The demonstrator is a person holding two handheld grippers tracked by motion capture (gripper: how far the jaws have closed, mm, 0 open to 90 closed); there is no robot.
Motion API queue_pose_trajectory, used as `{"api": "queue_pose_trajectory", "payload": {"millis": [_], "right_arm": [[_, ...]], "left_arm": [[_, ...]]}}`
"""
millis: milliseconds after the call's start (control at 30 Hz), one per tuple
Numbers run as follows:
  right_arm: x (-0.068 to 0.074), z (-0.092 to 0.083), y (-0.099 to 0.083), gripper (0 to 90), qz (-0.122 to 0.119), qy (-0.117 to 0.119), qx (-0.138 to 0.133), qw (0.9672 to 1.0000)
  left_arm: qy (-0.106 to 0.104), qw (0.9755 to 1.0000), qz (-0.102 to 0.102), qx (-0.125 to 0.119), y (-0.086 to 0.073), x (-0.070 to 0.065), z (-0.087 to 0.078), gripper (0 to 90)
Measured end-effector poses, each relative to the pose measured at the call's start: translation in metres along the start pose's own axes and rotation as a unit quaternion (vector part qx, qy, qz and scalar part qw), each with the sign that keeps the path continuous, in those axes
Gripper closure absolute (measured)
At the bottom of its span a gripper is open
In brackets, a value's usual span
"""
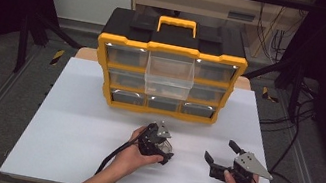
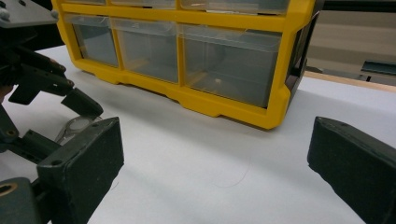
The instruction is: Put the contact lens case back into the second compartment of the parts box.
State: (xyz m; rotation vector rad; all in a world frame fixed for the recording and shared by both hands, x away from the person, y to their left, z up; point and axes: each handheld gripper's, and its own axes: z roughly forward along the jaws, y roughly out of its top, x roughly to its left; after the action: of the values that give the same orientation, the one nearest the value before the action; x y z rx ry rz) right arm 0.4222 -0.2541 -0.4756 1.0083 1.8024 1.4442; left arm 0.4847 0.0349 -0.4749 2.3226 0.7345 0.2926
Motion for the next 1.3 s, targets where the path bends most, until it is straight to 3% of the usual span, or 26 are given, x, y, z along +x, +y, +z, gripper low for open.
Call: {"api": "queue_pose_trajectory", "payload": {"millis": [167, 333, 600, 700, 767, 867, 967, 1033, 1167, 1300], "right_arm": [[-0.001, -0.001, 0.000, 4.0, 0.003, -0.001, 0.000, 1.0000], [-0.001, -0.002, -0.001, 4.1, 0.003, -0.002, 0.000, 1.0000], [-0.002, -0.002, -0.001, 4.0, 0.006, -0.004, 0.002, 1.0000], [-0.003, -0.001, -0.001, 4.0, 0.005, -0.004, 0.002, 1.0000], [-0.002, 0.001, -0.001, 4.0, 0.002, -0.002, 0.005, 1.0000], [0.001, 0.003, -0.001, 3.9, -0.003, 0.001, 0.007, 1.0000], [0.003, 0.003, -0.001, 3.8, -0.008, 0.000, 0.010, 0.9999], [0.003, 0.002, -0.002, 3.8, -0.008, 0.000, 0.010, 0.9999], [0.003, 0.000, -0.002, 3.8, -0.010, -0.002, 0.009, 0.9999], [0.002, 0.000, -0.002, 3.8, -0.008, -0.004, 0.008, 0.9999]], "left_arm": [[0.008, 1.0000, -0.001, 0.003, 0.000, -0.001, 0.001, 26.1], [0.017, 0.9998, 0.008, 0.007, 0.002, -0.005, 0.000, 26.3], [0.005, 0.9996, 0.023, -0.018, 0.011, -0.011, -0.015, 26.3], [0.001, 0.9993, 0.021, -0.032, 0.015, -0.013, -0.028, 26.3], [0.000, 0.9983, 0.045, -0.038, 0.018, -0.010, -0.040, 26.3], [0.003, 0.9976, 0.044, -0.054, 0.024, -0.011, -0.062, 26.3], [0.004, 0.9968, 0.048, -0.064, 0.028, -0.012, -0.074, 26.3], [0.002, 0.9966, 0.036, -0.074, 0.033, -0.015, -0.085, 26.3], [0.004, 0.9943, 0.056, -0.091, 0.050, -0.022, -0.112, 26.3], [0.002, 0.9928, 0.061, -0.104, 0.061, -0.026, -0.126, 26.3]]}}
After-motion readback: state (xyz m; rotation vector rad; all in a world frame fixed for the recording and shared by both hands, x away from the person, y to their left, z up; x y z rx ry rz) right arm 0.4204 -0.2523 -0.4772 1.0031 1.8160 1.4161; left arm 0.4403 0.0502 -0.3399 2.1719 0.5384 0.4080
